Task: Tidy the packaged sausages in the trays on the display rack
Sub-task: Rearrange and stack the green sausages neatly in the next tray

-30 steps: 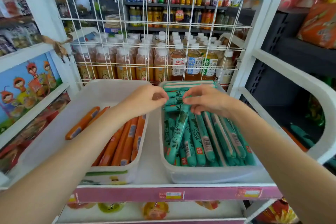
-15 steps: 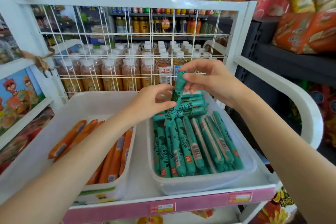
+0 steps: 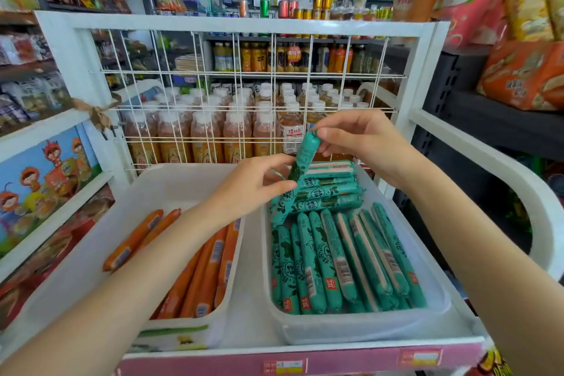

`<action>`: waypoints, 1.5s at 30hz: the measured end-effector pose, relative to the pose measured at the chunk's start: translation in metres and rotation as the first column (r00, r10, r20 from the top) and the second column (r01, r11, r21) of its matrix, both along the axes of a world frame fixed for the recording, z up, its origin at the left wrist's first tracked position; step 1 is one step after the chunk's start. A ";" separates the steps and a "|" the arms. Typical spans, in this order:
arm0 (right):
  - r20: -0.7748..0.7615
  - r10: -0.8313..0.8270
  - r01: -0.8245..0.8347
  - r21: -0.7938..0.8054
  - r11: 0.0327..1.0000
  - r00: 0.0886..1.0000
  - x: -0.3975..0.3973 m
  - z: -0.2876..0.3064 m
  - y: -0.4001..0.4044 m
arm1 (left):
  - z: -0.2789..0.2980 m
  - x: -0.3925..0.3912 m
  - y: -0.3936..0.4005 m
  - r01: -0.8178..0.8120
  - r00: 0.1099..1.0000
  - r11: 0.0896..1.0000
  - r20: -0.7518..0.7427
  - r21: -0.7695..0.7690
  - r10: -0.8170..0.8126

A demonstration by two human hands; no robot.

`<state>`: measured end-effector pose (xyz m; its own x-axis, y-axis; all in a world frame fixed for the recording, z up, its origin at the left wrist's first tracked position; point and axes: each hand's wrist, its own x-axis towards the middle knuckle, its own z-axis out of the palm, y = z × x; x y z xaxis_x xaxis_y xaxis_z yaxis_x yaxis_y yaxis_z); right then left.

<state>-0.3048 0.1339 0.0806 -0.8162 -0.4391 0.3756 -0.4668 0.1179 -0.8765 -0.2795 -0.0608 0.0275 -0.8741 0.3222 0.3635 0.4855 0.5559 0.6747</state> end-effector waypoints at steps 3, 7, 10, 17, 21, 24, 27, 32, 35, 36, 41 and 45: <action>0.019 -0.014 0.014 -0.025 1.000 1.000 -0.001 -0.001 -0.001 | 0.000 -0.001 0.003 0.003 1.000 1.000 0.002 -0.008 -0.003; 0.043 0.010 -0.008 -0.045 0.999 0.999 0.001 0.001 -0.001 | 0.000 -0.001 0.006 0.007 1.000 1.000 -0.003 -0.008 -0.007; 0.080 0.029 -0.022 -0.084 0.996 0.996 0.001 0.001 -0.001 | 0.001 -0.001 0.007 -0.004 1.000 1.000 -0.004 0.003 0.004; 0.044 -0.126 0.124 0.050 0.991 0.991 -0.002 -0.018 0.004 | 0.010 -0.004 0.005 -0.183 0.983 0.956 0.047 0.229 0.176; 0.052 0.025 -0.042 0.340 0.940 0.998 0.010 -0.043 -0.008 | 0.024 -0.007 0.000 -0.367 0.907 0.591 0.419 0.718 0.055; 0.113 0.073 -0.093 0.181 0.979 0.991 0.015 -0.050 -0.019 | 0.029 -0.006 0.001 -0.420 0.864 0.432 0.498 0.798 -0.078; 0.133 0.082 -0.083 0.004 0.997 0.988 0.015 -0.045 -0.018 | 0.032 -0.007 0.000 -0.431 0.859 0.368 0.499 0.824 -0.111; 0.133 0.152 -0.139 -0.108 0.984 0.979 0.017 -0.036 -0.019 | 0.037 -0.005 -0.001 -0.412 0.873 0.340 0.473 0.846 -0.119; 0.143 0.182 -0.160 -0.152 0.975 0.973 0.018 -0.035 -0.020 | 0.039 -0.004 0.000 -0.400 0.883 0.345 0.458 0.849 -0.101; 0.139 0.180 -0.157 -0.164 0.974 0.974 0.018 -0.035 -0.021 | 0.040 -0.004 0.000 -0.397 0.887 0.341 0.452 0.852 -0.097; 0.106 0.199 -0.174 -0.211 0.962 0.974 0.018 -0.035 -0.019 | 0.043 -0.003 0.001 -0.387 0.896 0.324 0.436 0.863 -0.090; 0.086 0.202 -0.176 -0.242 0.954 0.976 0.018 -0.033 -0.019 | 0.044 -0.002 0.004 -0.399 0.892 0.302 0.443 0.866 -0.088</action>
<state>-0.2865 0.1144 0.0472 -0.7682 -0.5006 0.3991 -0.3614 -0.1756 -0.9157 -0.2816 -0.0570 0.0716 -0.9851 -0.1703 -0.0227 0.0694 -0.5153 0.8542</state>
